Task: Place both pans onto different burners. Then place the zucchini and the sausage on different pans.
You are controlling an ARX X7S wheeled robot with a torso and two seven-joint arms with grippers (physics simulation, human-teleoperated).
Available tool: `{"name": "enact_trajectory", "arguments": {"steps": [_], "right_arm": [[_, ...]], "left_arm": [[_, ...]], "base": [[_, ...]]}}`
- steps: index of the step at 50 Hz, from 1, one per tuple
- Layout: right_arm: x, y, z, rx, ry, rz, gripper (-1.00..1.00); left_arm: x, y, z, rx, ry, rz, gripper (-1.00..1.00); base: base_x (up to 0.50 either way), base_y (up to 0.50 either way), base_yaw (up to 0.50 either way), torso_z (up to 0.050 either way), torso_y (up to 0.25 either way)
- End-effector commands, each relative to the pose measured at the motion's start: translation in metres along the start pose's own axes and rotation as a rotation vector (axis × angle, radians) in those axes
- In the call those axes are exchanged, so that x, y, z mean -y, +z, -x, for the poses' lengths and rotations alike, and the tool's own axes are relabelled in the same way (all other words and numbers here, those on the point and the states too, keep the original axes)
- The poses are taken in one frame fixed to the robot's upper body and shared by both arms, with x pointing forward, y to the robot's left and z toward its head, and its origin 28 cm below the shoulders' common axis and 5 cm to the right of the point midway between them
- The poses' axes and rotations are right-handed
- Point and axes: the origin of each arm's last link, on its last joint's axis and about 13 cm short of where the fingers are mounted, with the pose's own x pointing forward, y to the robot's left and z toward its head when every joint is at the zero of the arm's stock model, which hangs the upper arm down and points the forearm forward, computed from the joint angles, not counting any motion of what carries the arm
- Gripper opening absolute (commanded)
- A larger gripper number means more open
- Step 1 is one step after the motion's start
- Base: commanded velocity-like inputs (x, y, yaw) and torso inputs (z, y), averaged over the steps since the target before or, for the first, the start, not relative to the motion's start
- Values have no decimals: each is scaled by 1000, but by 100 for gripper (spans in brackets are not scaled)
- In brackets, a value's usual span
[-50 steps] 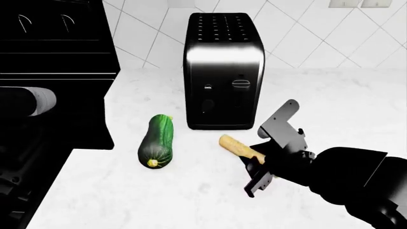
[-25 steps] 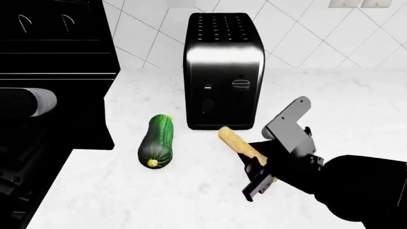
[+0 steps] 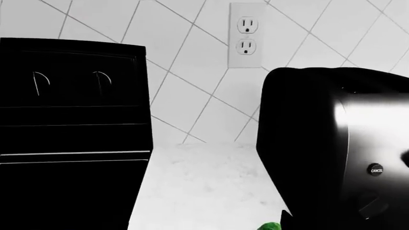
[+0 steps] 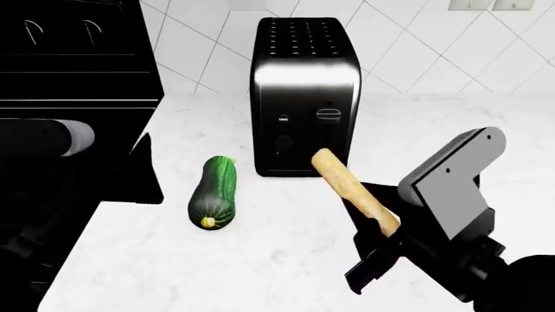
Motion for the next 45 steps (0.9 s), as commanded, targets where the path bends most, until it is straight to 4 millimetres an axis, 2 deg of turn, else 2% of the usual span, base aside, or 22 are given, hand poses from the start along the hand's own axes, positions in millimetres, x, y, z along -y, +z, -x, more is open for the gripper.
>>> {"name": "enact_trajectory", "arguments": {"steps": [1, 11, 21, 30, 45], "right_arm": [[4, 13, 24, 75, -128, 10, -100], [13, 17, 35, 111, -246, -6, -100], [16, 15, 35, 108, -290, -7, -100], [14, 13, 35, 109, -284, -5, -100], [11, 0, 33, 122, -271, -31, -100]], "left_arm": [[7, -3, -14, -46, -27, -4, 100], [30, -5, -31, -97, -93, 27, 100], [54, -5, -35, -123, -164, 33, 100], [64, -3, -36, -149, -138, 34, 100], [81, -37, -60, -234, -61, -44, 100]], "base": [[0, 0, 0, 0, 0], [0, 0, 0, 0, 0], [0, 0, 0, 0, 0], [0, 0, 0, 0, 0], [0, 0, 0, 0, 0]]}}
